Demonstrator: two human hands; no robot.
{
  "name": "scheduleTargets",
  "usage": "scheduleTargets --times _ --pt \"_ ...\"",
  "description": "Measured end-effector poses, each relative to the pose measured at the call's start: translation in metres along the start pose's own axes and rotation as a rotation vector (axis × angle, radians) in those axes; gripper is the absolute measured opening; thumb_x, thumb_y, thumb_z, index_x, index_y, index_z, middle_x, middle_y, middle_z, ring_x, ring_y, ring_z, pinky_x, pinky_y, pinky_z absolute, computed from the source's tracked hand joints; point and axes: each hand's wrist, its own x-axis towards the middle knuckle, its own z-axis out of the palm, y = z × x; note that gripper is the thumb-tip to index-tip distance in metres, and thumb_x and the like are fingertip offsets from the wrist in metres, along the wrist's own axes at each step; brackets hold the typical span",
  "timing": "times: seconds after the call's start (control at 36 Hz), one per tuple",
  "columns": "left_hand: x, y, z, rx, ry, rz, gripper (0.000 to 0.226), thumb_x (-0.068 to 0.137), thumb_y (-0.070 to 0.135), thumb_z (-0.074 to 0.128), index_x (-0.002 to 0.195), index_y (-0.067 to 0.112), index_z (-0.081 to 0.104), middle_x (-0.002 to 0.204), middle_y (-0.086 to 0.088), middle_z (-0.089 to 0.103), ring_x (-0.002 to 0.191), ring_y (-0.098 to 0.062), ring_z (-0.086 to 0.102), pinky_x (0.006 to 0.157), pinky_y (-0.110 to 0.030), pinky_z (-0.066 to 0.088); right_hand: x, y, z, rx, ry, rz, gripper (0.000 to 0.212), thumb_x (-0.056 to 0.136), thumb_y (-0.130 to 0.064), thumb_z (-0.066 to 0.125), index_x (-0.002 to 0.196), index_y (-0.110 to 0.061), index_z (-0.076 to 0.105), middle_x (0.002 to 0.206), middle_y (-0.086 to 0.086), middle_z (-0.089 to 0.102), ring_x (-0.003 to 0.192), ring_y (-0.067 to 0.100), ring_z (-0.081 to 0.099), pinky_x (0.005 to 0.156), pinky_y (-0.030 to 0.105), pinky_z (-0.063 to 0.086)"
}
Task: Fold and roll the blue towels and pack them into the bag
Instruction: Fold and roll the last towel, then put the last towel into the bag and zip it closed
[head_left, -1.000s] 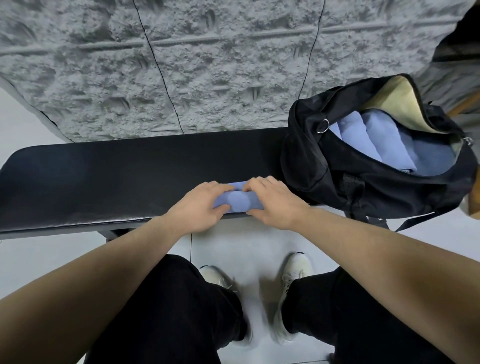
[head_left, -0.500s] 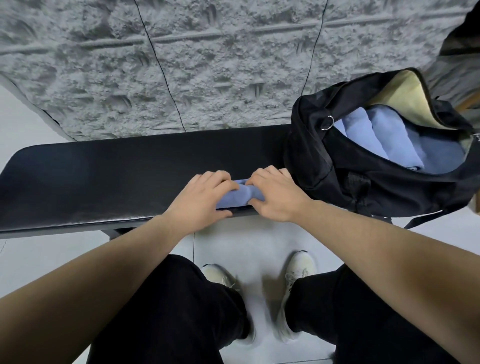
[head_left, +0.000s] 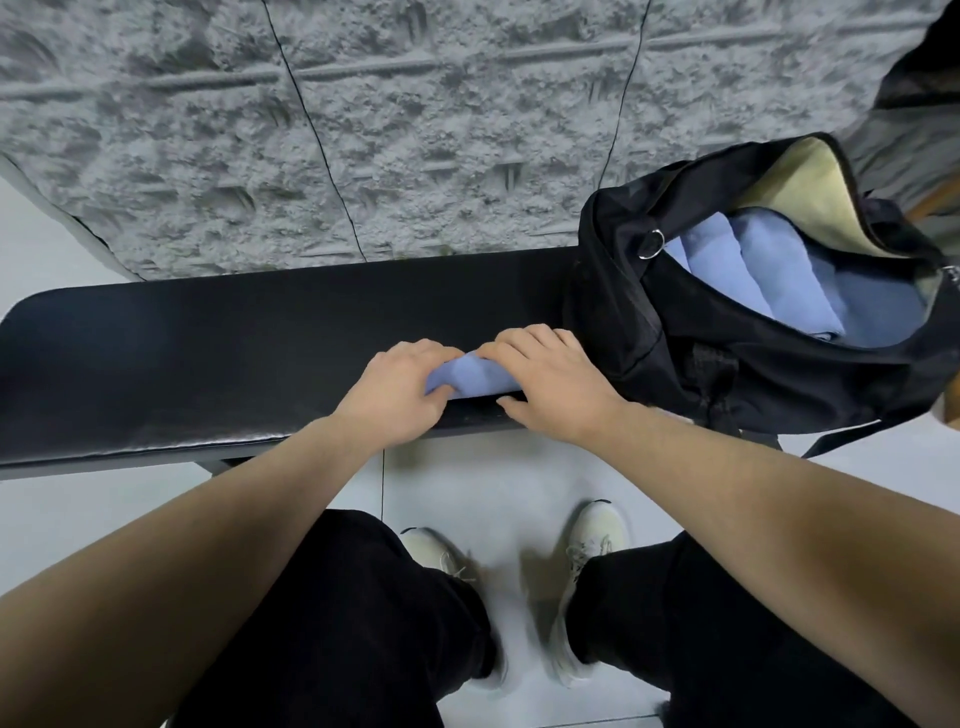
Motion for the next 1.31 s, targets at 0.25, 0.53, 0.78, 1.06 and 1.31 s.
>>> scheduleTargets --times 0.25,0.53,0.78,1.06,1.31 --pt "-0.006 -0.005 0.002 0.159 0.067 0.003 0.063 0.085 0.026 0.061 0.144 0.028 0.04 0.137 0.009 0.039 0.114 -0.017 0.042 0.093 -0.031 0.037 0.012 0.006 0.0 0.1 -0.091 0.052 0.053 0.093 -0.019 0.053 0.145 -0.025 0.042 0.139 -0.004 0.049 0.126 0.023 0.039 0.104 0.035 0.031" --pt "-0.005 -0.002 0.0 -0.071 0.081 -0.147 0.067 0.081 0.015 0.063 0.143 0.026 0.039 0.137 0.01 0.041 0.111 -0.019 0.05 0.088 -0.027 0.04 0.018 0.004 0.001 0.008 -0.161 0.121 0.064 0.085 -0.04 0.063 0.142 -0.03 0.036 0.129 -0.004 0.05 0.114 0.022 0.045 0.091 0.036 0.039" --pt "-0.012 0.006 -0.01 -0.263 0.261 -0.242 0.057 0.085 0.015 0.065 0.137 0.028 0.047 0.13 0.011 0.032 0.095 -0.007 0.053 0.076 -0.025 0.049 0.01 -0.011 -0.022 0.237 -0.211 0.273 0.06 0.081 -0.049 0.059 0.133 -0.036 0.032 0.099 -0.004 0.059 0.084 0.025 0.06 0.065 0.032 0.042" --pt "0.0 0.078 -0.029 -0.764 0.3 -0.483 0.04 0.092 0.016 0.053 0.131 0.019 0.046 0.092 0.003 0.063 0.081 -0.016 0.066 0.072 -0.032 0.059 -0.005 -0.016 -0.07 0.383 -0.126 0.458 0.058 0.081 -0.048 0.061 0.13 -0.036 0.034 0.097 -0.005 0.063 0.083 0.022 0.063 0.075 0.038 0.054" --pt "0.021 0.156 -0.029 -1.379 0.144 -0.591 0.068 0.085 0.042 0.072 0.14 0.02 0.04 0.122 -0.005 0.066 0.098 -0.024 0.07 0.066 -0.034 0.06 -0.046 -0.008 -0.119 0.188 -0.005 0.422 0.068 0.083 -0.049 0.06 0.141 -0.031 0.028 0.113 -0.003 0.062 0.096 0.026 0.064 0.076 0.04 0.053"
